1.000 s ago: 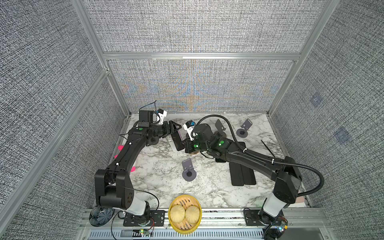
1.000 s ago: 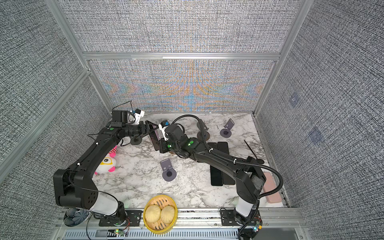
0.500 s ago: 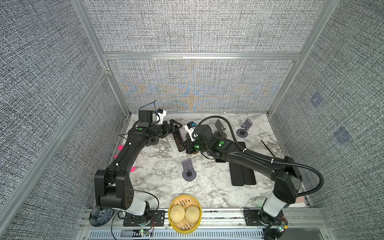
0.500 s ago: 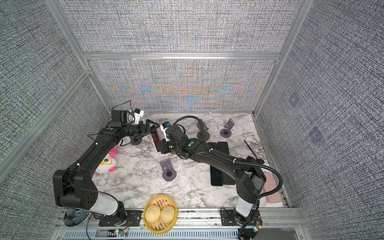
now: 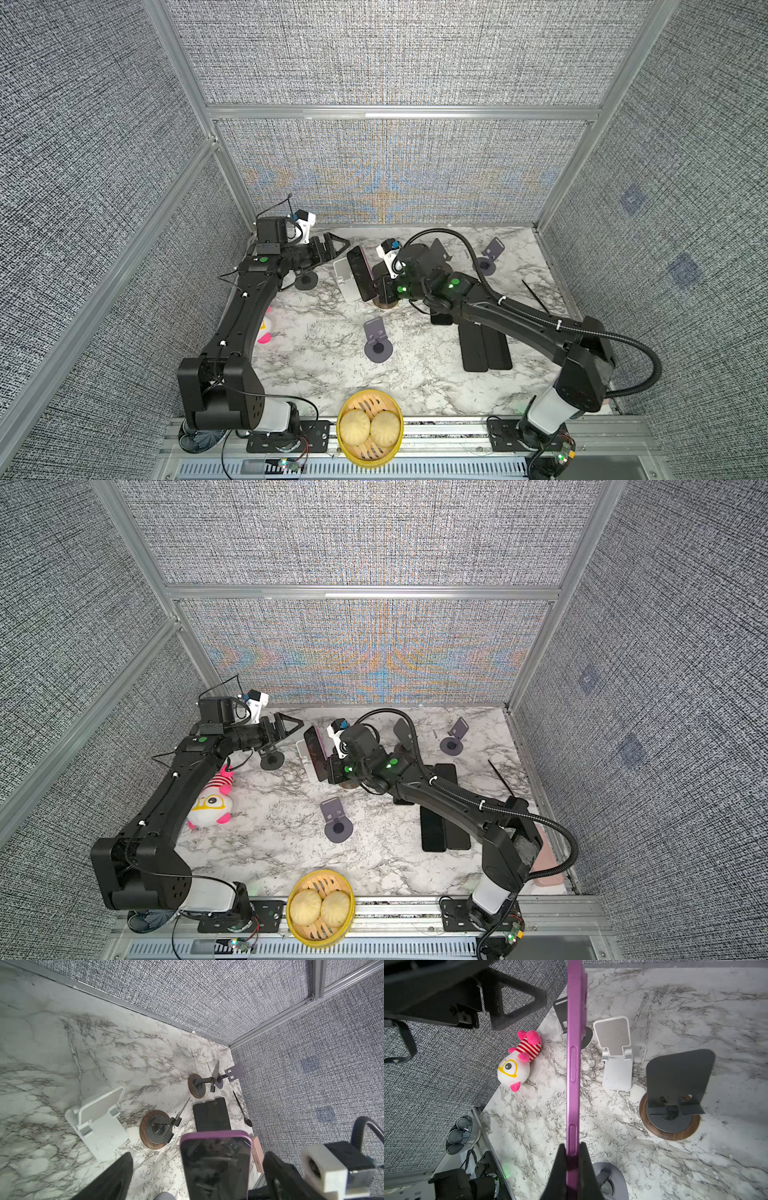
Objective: Remove the phone from the phone stand
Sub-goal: 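Open the left gripper while the right gripper carries the purple phone to the lying phones, then lower the purple phone flat beside the black phones with the right gripper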
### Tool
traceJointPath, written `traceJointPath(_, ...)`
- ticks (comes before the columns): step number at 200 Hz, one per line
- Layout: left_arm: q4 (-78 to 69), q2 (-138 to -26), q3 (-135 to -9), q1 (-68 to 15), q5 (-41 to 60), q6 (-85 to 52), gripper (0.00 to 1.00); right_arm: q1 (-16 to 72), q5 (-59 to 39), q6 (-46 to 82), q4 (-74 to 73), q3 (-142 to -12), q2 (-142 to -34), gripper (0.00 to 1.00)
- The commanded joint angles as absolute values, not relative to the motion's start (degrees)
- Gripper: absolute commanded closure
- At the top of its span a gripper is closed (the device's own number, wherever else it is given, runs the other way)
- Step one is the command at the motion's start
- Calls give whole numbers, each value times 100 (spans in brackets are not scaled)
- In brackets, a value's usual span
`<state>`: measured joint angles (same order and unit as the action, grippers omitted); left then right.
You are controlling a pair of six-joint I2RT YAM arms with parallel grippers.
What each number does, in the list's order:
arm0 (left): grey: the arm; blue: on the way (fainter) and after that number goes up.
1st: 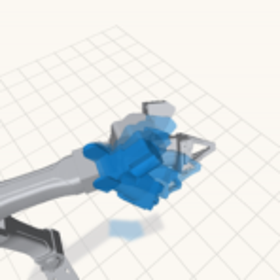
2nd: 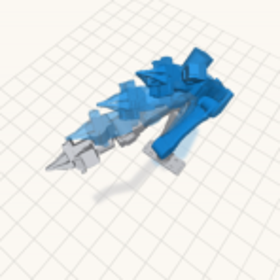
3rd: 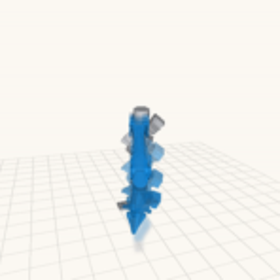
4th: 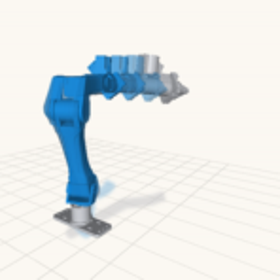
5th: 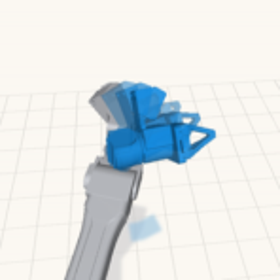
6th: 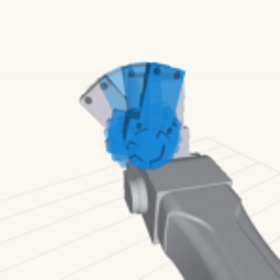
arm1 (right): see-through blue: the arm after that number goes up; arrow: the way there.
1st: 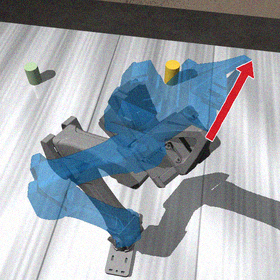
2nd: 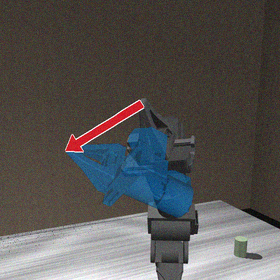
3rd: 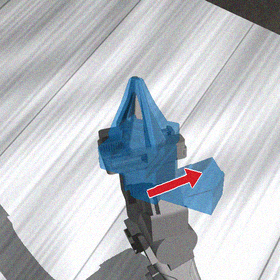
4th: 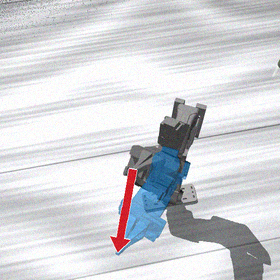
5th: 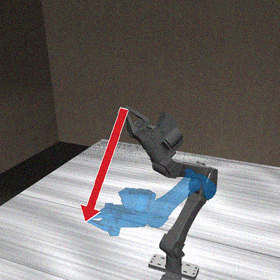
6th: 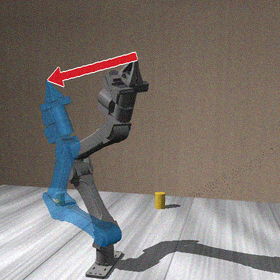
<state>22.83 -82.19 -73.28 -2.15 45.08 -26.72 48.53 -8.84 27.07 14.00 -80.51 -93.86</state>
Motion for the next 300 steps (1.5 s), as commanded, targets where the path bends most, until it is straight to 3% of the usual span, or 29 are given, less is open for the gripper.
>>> traceJointPath(1, 2309, -8178, -7372, -125, 4509, -2487, 2, 4711, -1232, 2799, 1310, -7787, -9108, 100)
traceJointPath(159, 2374, -8478, -7398, 53, 4711, -2413, 1, 3033, -3110, 3355, 1639, -5099, -6599, 100)
traceJointPath(300, 2197, -8621, -7330, 155, 4818, -2427, 1, 2769, -3229, 4081, 1515, -3024, -5644, 100)
